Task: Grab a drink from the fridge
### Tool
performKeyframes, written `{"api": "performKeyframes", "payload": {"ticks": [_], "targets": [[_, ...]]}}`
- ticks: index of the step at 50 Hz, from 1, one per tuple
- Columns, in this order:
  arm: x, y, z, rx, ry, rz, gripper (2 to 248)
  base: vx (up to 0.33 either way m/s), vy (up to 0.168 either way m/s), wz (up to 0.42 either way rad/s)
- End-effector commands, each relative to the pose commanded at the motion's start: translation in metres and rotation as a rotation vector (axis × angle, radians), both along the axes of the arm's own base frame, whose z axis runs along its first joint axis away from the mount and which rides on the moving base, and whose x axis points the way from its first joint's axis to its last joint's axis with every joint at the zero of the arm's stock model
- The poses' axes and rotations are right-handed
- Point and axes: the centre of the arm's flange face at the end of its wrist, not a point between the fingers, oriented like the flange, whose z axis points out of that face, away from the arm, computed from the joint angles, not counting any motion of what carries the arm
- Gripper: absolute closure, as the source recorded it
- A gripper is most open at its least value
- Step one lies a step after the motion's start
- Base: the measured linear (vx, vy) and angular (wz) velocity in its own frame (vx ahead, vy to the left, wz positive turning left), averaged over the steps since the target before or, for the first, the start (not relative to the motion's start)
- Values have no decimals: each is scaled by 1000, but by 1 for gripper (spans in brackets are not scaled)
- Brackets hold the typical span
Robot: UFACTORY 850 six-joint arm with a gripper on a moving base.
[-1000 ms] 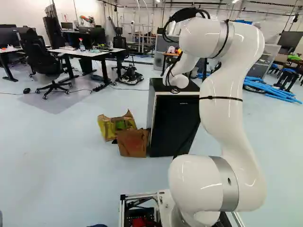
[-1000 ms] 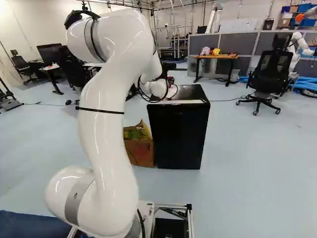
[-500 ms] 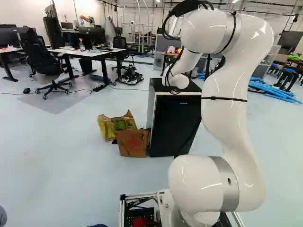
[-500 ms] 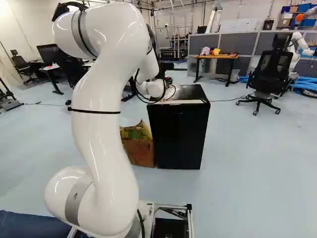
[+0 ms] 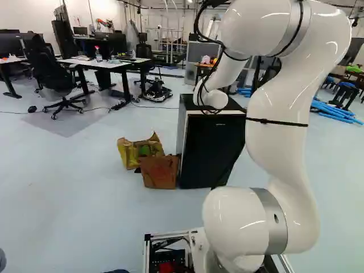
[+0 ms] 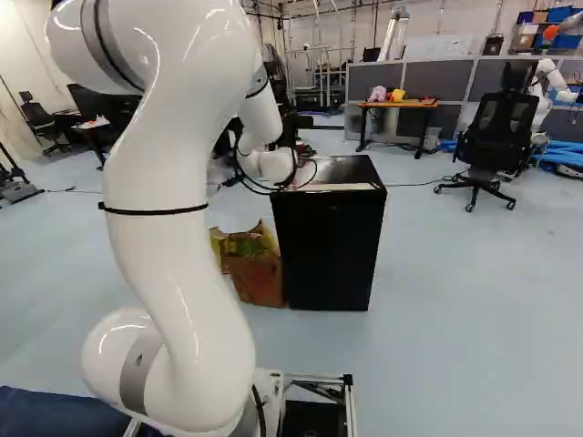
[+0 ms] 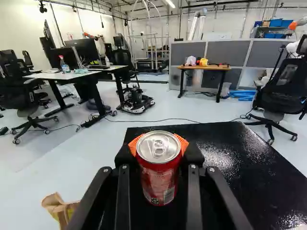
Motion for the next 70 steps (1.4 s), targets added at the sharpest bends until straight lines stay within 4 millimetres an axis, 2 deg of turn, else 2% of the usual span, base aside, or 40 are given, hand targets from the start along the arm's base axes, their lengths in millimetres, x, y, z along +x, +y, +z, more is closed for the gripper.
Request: {"api": "performKeyframes", "payload": {"ticks": [14,29,48,70], "targets": [[-44,16,1,-1,24,9,150,0,0,0],[-102,33,-2,-3,53,20,150,0,0,0],[-174,49,-14,-7,89,34,150,0,0,0],[-238,61,-31,-12,121,46,150,0,0,0]]}}
